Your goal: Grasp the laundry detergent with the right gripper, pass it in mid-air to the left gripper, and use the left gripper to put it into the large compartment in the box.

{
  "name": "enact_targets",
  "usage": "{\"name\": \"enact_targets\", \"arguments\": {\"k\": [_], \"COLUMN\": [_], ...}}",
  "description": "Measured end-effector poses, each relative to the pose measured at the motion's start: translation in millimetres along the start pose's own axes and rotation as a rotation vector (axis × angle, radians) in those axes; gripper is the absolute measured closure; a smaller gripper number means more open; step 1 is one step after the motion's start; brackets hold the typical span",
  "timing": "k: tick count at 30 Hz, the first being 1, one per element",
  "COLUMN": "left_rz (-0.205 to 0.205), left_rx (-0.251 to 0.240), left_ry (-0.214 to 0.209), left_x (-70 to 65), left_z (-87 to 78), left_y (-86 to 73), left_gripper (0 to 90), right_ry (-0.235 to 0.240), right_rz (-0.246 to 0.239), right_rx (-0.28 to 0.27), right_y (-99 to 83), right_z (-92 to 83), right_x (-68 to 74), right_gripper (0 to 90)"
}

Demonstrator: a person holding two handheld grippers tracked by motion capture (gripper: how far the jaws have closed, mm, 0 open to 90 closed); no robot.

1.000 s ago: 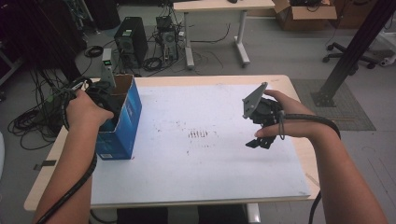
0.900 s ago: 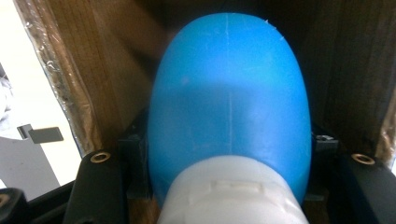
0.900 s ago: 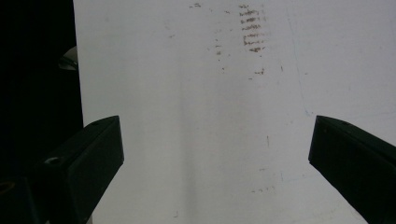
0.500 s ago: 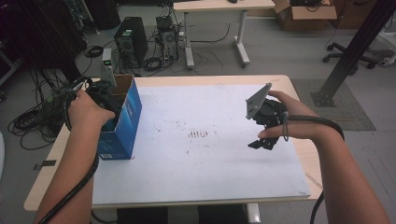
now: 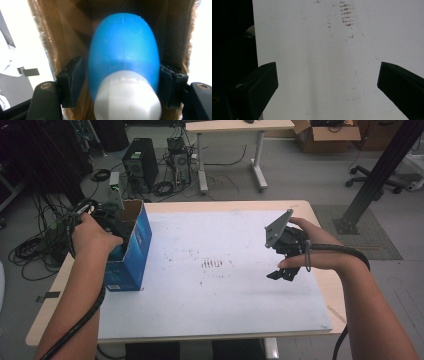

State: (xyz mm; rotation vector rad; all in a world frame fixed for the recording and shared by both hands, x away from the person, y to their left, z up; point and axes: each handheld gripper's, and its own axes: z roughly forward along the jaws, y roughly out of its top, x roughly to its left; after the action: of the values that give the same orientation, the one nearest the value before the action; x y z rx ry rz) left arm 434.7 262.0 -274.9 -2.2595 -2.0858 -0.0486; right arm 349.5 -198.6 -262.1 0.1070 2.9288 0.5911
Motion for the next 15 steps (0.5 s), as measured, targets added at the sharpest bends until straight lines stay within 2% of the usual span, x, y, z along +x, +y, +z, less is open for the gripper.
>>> {"name": "enact_targets", "arguments": {"k": [10, 15], "left_rz": [-0.003, -0.001], "left_rx": [-0.064, -0.073], "left_ry": [-0.019, -0.015], "left_x": [1.9, 3.7], "left_z": [-20.3, -29.4], "left_y": [-6.8, -10.2], "left_gripper": [26.1, 26.0], "right_ry": [-0.003, -0.006], "right_rz": [-0.003, -0.005], "right_rx": [-0.003, -0.008], "right_y": [0.6, 0.7], "right_z": [-2.5, -3.4], "right_x": [0.9, 1.2], "right_gripper": [3.1, 3.1]}}
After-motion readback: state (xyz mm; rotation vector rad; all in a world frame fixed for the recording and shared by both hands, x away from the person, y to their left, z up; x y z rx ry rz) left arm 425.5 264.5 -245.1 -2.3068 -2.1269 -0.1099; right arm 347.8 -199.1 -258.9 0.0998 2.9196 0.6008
